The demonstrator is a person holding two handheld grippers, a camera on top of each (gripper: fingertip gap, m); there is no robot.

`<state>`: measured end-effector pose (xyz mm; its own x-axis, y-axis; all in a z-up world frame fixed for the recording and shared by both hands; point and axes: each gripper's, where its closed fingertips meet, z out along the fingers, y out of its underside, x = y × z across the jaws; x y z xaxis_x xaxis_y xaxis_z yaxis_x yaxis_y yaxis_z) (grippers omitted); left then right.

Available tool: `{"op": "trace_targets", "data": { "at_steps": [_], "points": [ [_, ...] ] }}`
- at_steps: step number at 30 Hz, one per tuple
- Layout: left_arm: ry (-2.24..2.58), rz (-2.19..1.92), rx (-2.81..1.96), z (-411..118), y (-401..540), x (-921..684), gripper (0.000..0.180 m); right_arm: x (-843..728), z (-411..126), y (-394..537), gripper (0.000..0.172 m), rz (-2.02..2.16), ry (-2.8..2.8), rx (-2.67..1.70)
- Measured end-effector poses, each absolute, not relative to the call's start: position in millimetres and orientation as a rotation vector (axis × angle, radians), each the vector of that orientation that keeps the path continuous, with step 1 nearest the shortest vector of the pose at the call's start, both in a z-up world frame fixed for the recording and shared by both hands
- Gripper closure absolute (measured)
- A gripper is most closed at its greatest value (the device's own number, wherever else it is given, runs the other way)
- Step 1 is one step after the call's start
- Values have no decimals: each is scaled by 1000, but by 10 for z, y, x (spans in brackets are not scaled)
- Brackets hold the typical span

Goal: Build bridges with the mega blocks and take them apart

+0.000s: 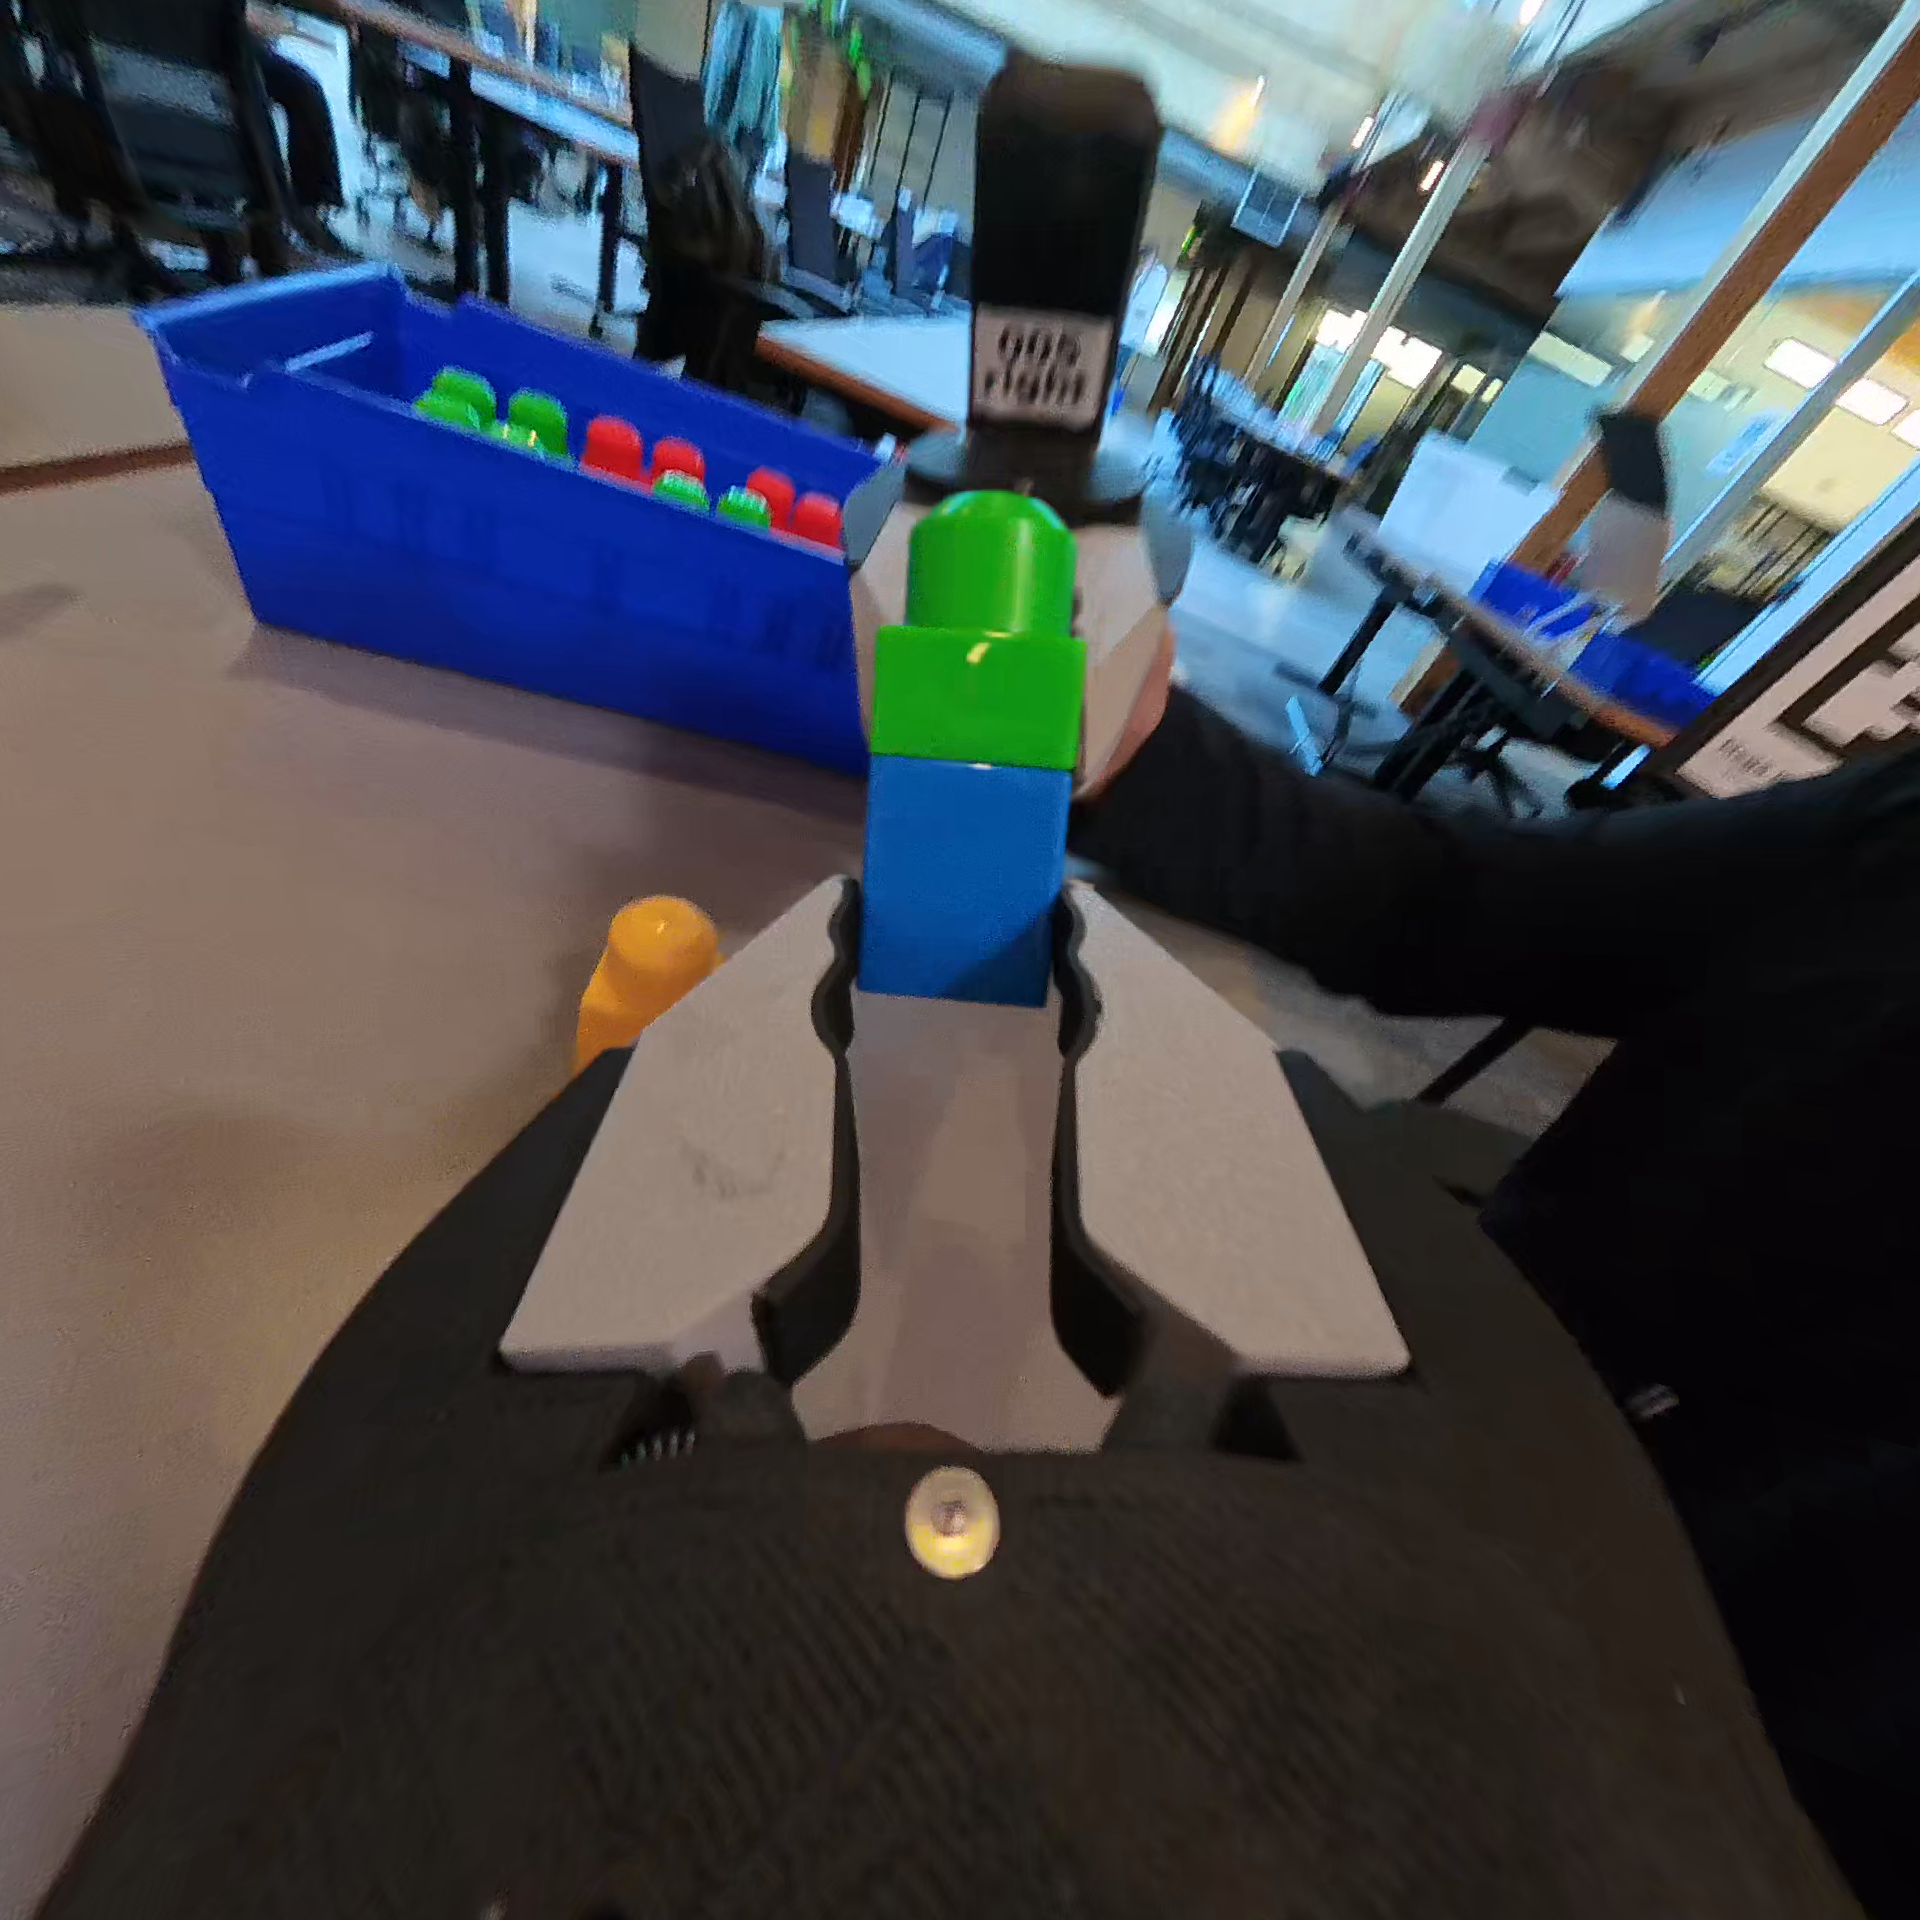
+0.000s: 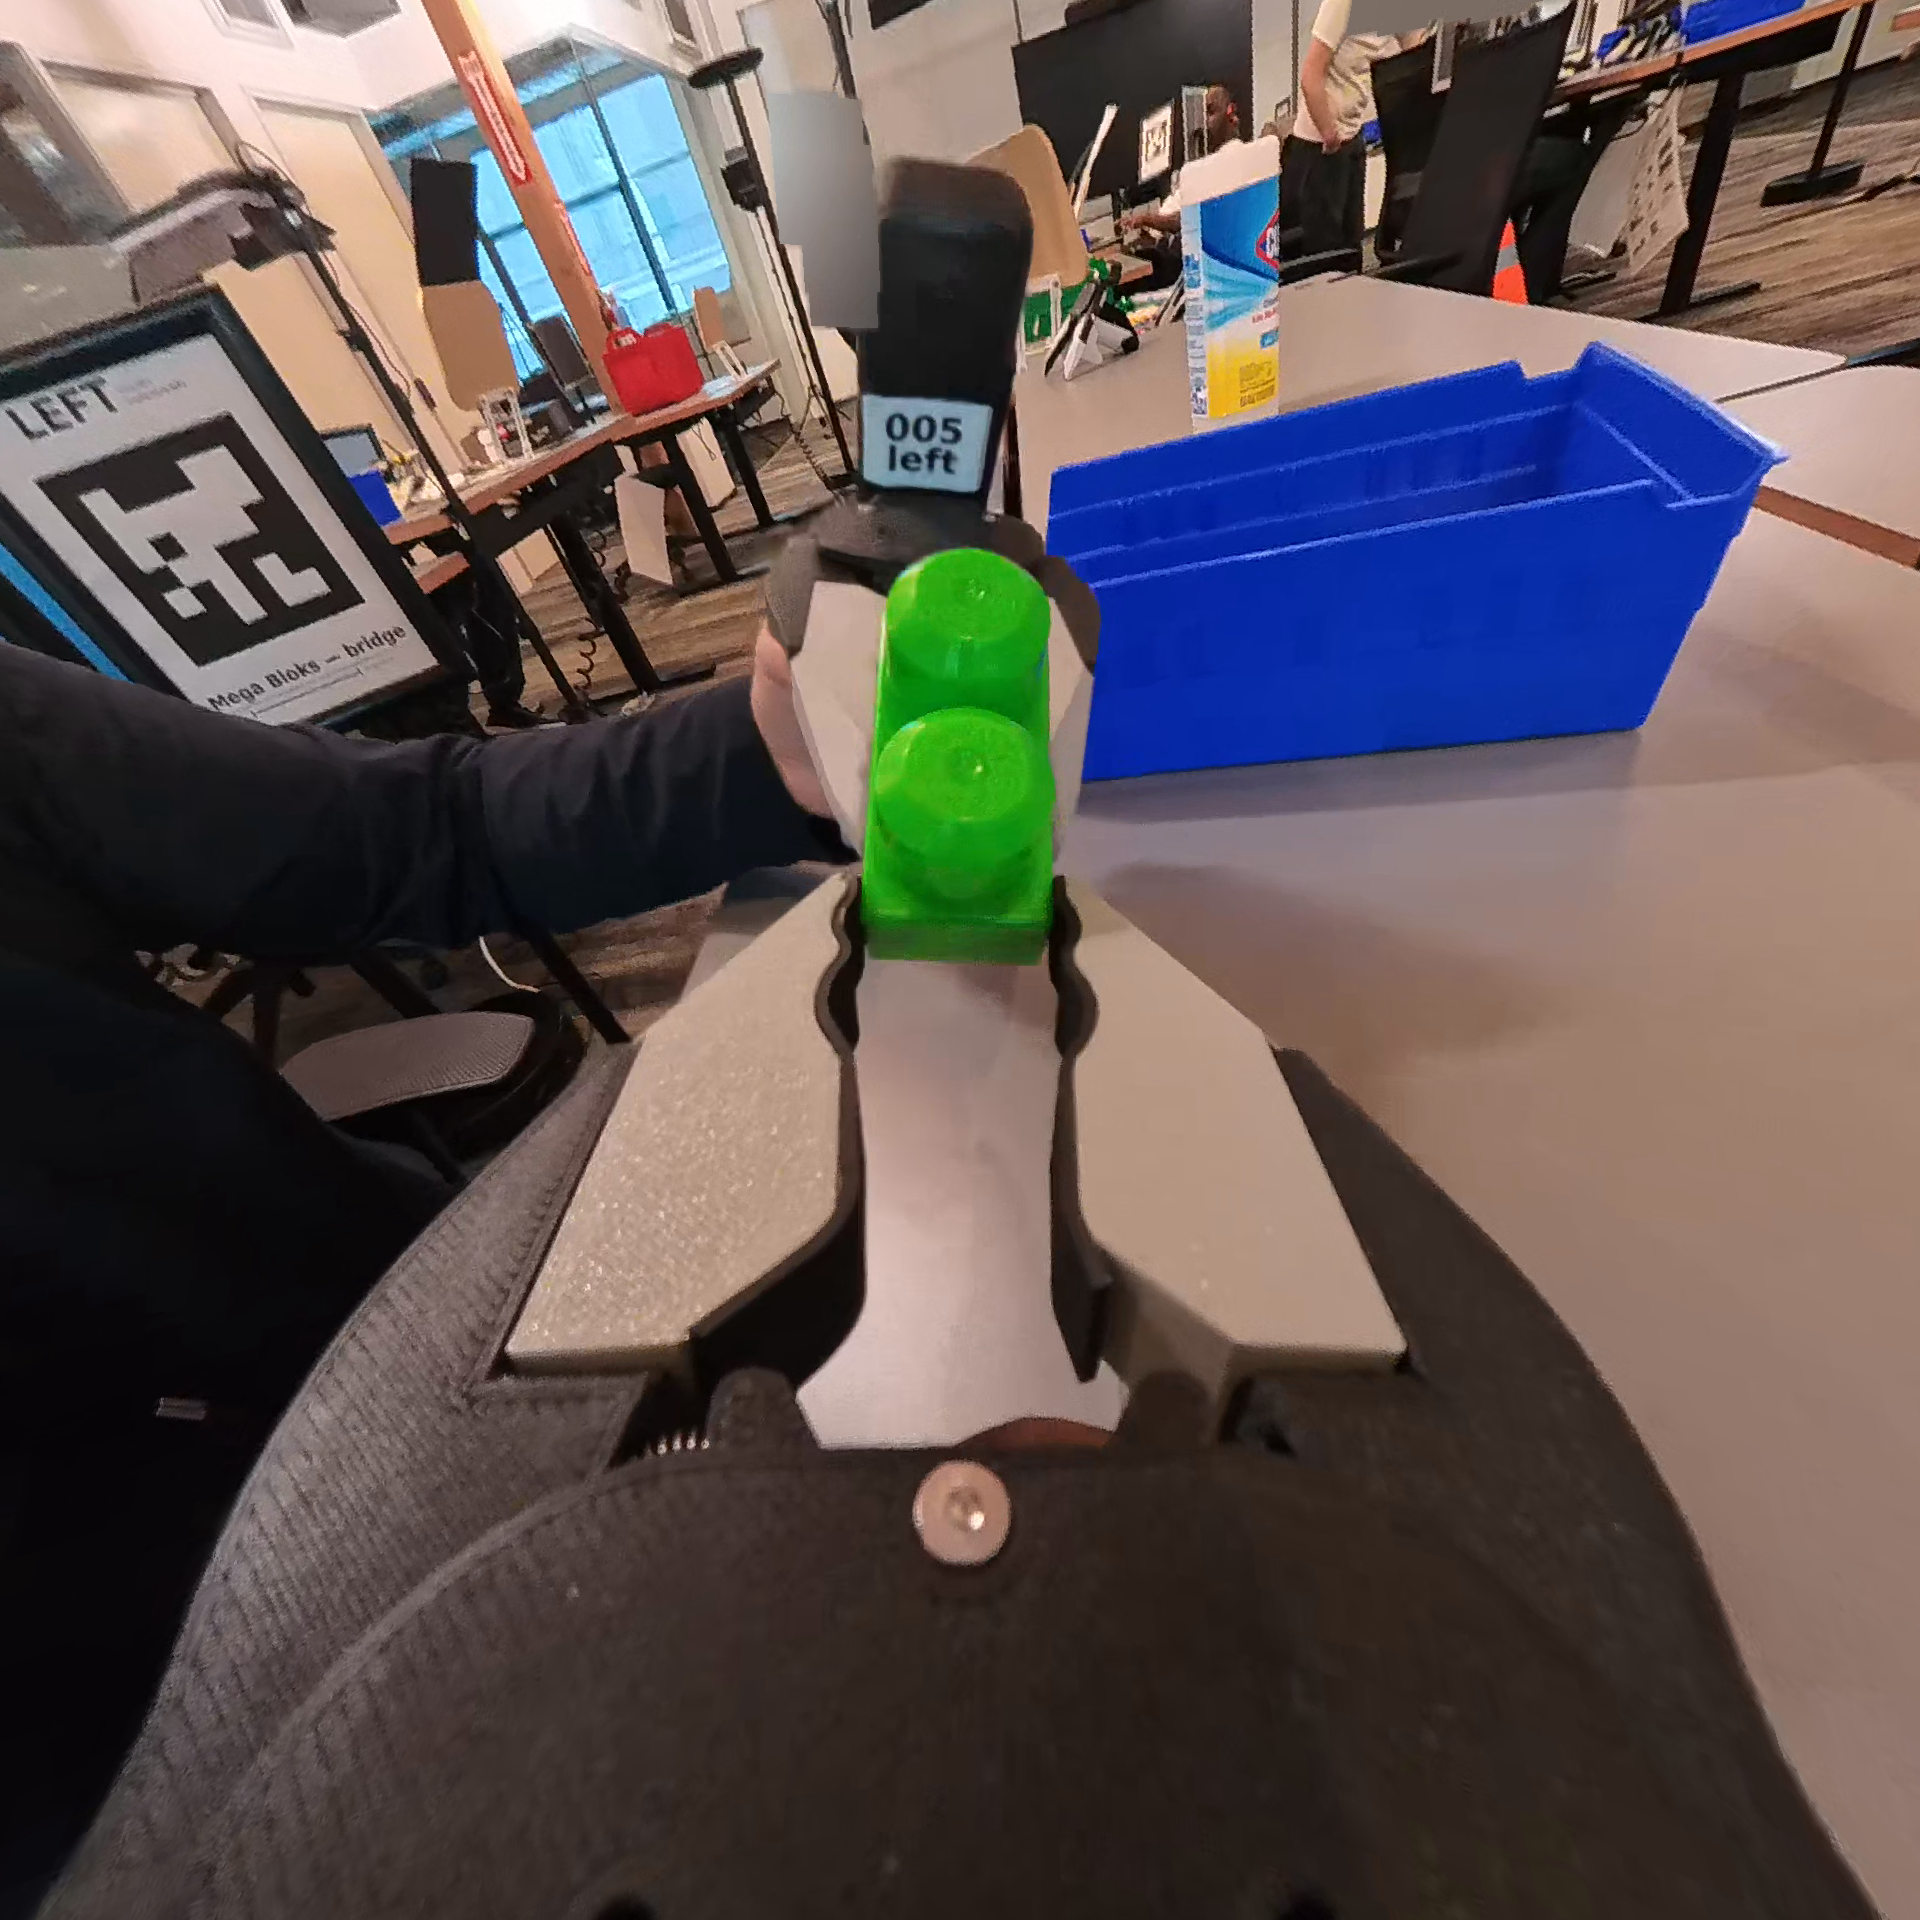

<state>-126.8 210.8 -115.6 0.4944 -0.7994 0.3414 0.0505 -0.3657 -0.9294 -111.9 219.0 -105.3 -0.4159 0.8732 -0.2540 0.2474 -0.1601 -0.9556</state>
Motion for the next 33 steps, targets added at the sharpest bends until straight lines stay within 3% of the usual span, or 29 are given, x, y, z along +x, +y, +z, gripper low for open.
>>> {"op": "trace_targets", "data": {
  "at_steps": [18,25,33],
  "points": [
    [954,-728,-1978,-1352,2024,-1299,128,-1137,-1517,2070,140,1314,-1878,-1377],
    [1166,-525,-2143,-1784,2069,-1209,139,-1108,-1427,2076,140,1339,-1854,-1355],
    [1025,-729,-2083,-1844,2118,-1083,142,-1122,-1329,2117,140,1382,-1784,-1358]
  ]
}}
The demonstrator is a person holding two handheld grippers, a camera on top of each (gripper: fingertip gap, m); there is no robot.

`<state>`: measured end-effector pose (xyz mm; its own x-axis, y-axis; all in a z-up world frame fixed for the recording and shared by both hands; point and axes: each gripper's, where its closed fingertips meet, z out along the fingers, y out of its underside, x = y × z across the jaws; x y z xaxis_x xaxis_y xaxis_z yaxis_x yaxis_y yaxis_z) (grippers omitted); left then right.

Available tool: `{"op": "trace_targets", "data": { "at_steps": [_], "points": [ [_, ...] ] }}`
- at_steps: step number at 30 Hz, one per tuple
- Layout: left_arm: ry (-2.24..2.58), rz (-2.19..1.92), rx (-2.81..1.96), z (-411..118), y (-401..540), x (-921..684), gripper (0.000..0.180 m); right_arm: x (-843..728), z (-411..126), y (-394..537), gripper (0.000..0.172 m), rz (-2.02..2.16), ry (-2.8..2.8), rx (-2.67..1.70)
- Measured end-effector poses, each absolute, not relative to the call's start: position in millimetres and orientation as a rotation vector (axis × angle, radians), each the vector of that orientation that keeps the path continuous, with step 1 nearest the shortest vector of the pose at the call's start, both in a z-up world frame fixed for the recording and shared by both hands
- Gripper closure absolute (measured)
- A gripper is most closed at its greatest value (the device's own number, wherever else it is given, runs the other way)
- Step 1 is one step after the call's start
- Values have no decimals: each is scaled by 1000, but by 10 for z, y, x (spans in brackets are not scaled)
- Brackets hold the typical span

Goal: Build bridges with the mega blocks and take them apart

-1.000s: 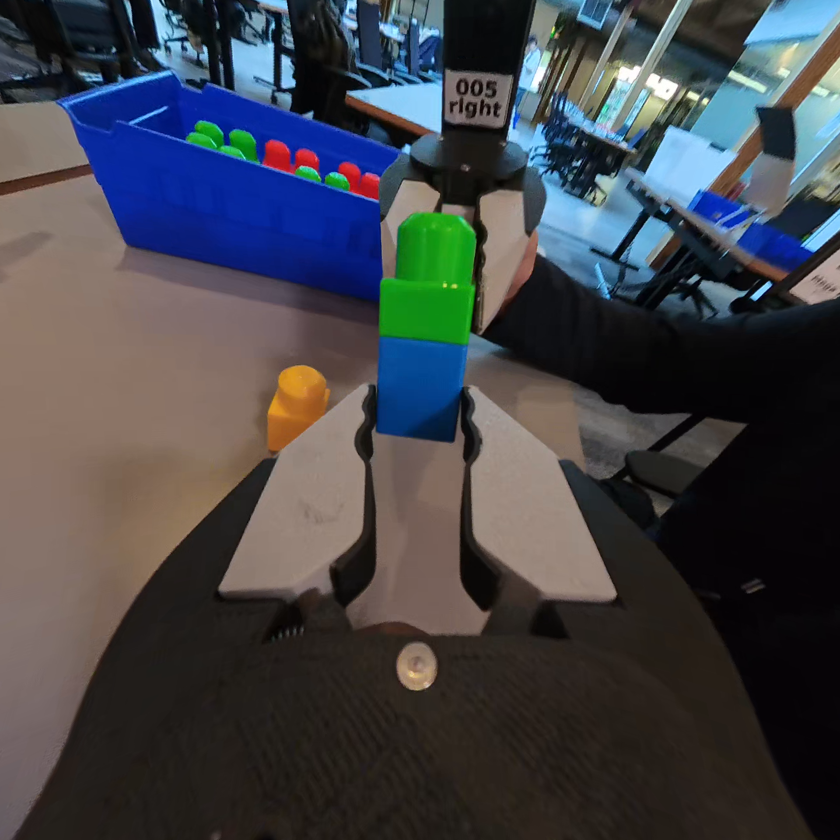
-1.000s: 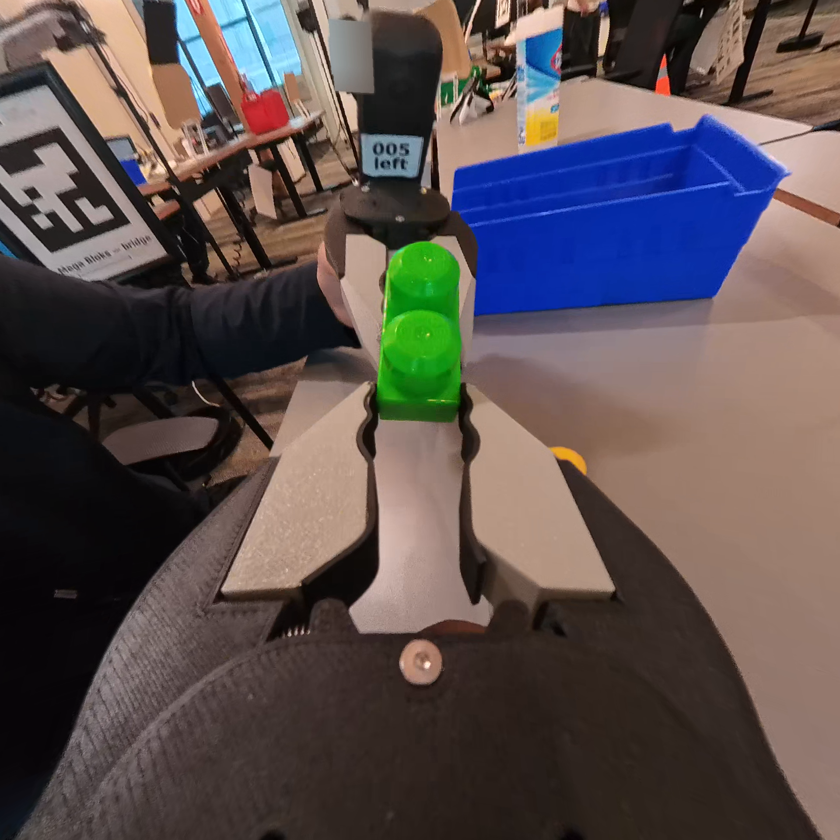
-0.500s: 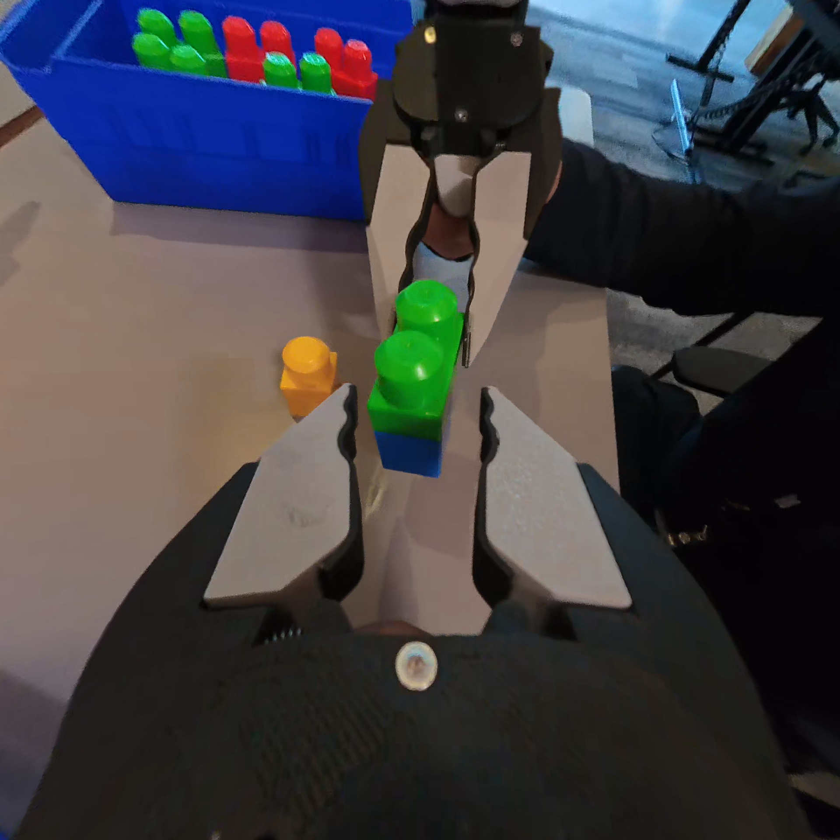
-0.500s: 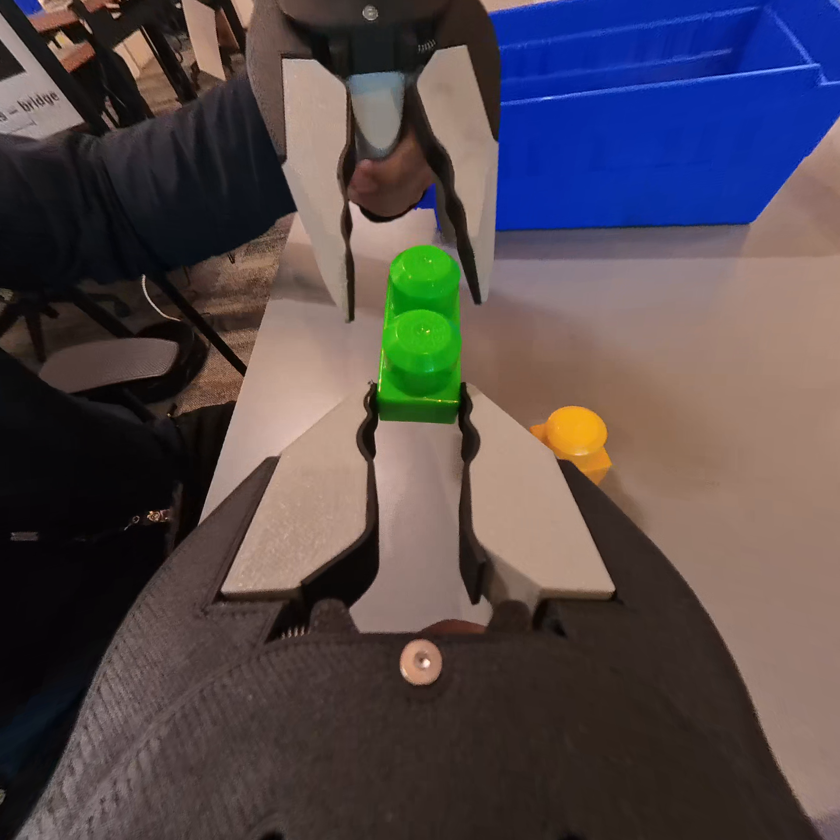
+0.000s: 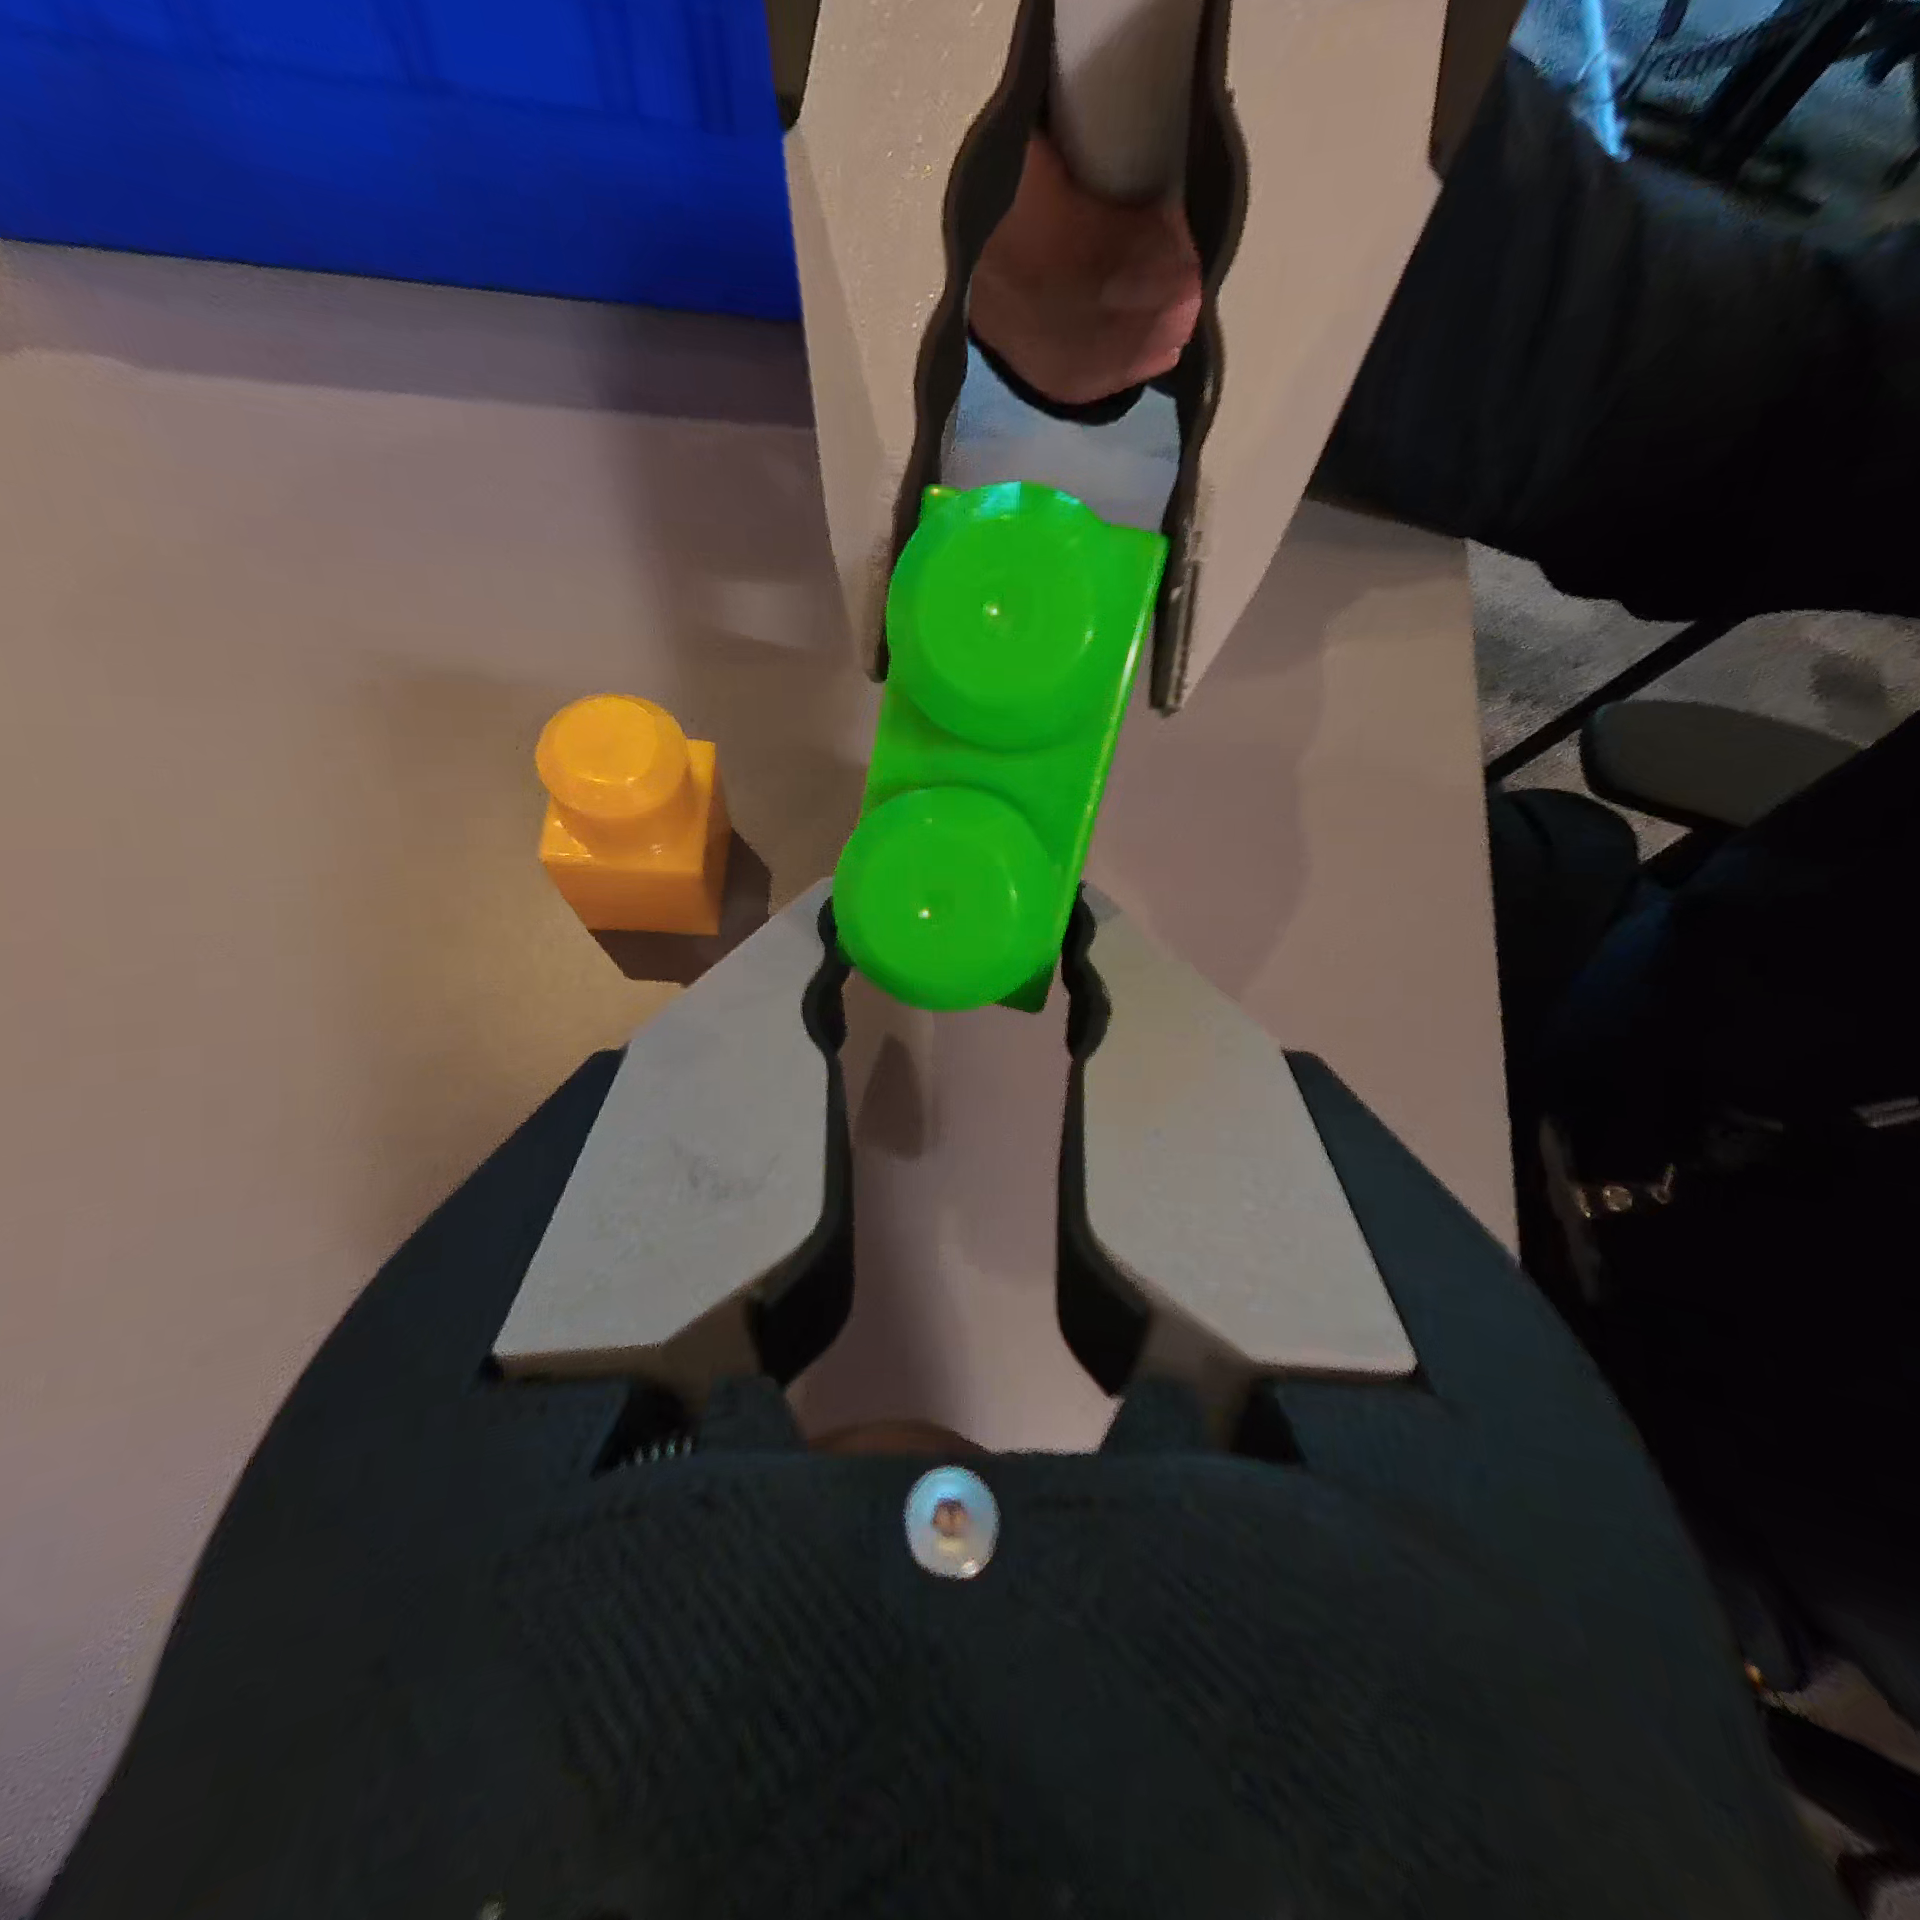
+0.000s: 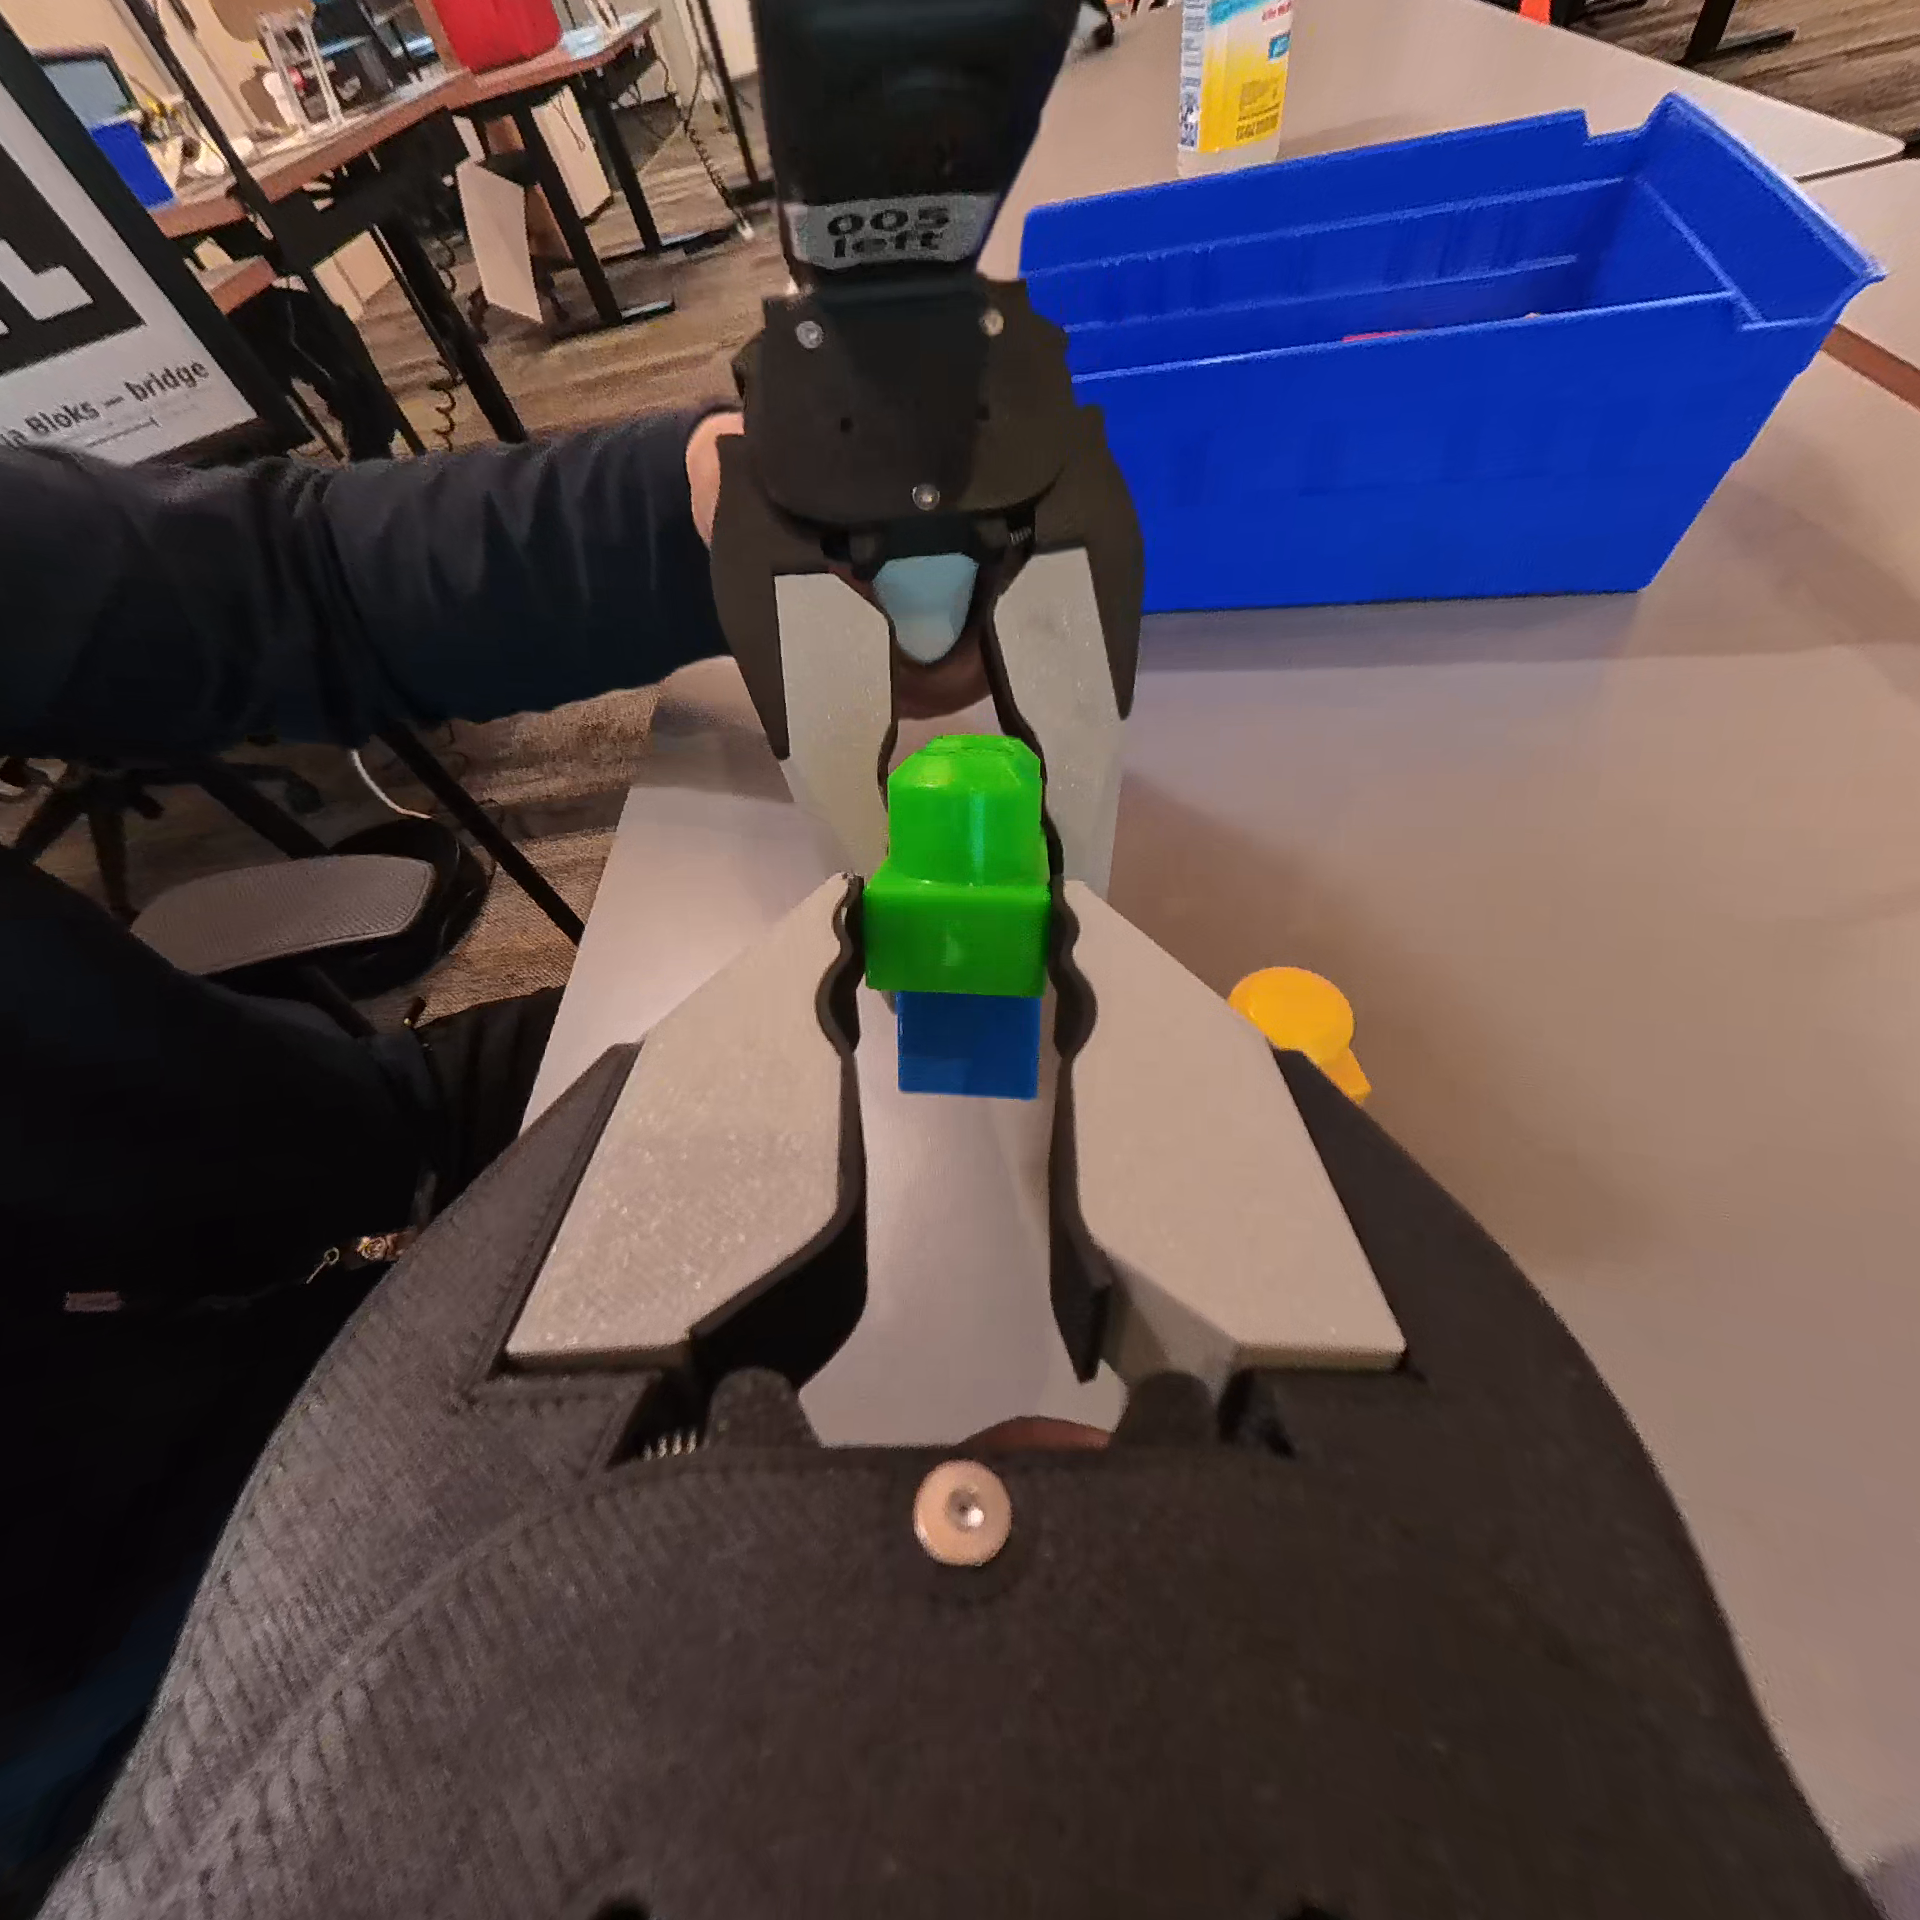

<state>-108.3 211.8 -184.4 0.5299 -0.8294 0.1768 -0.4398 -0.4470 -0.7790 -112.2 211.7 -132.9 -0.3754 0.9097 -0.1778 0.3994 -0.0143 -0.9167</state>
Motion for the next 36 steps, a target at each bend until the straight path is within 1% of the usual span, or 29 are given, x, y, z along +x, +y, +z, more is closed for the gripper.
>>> {"op": "trace_targets", "data": {
  "at_steps": [7,14,18,21,26,30,36],
  "points": [
    [992,-845,-2027,-1836,2062,-1038,143,-1123,-1328,2091,140,1461,-1777,-1374],
    [1012,-804,-1996,-1709,2032,-1106,144,-1121,-1349,2052,140,1463,-1805,-1366],
    [1053,-800,-2008,-1751,2015,-1020,142,-1148,-1352,2009,140,1467,-1811,-1353],
    [1093,-785,-2008,-1812,2009,-957,145,-1153,-1310,1996,140,1499,-1792,-1338],
    [1063,-859,-1969,-1789,2028,-877,146,-1157,-1272,2008,141,1553,-1757,-1340],
    [960,-992,-1884,-1623,2079,-839,146,-1170,-1304,2009,141,1565,-1758,-1354],
    [952,-1010,-1878,-1673,2069,-828,146,-1185,-1336,1997,141,1560,-1768,-1364]
  ]
}}
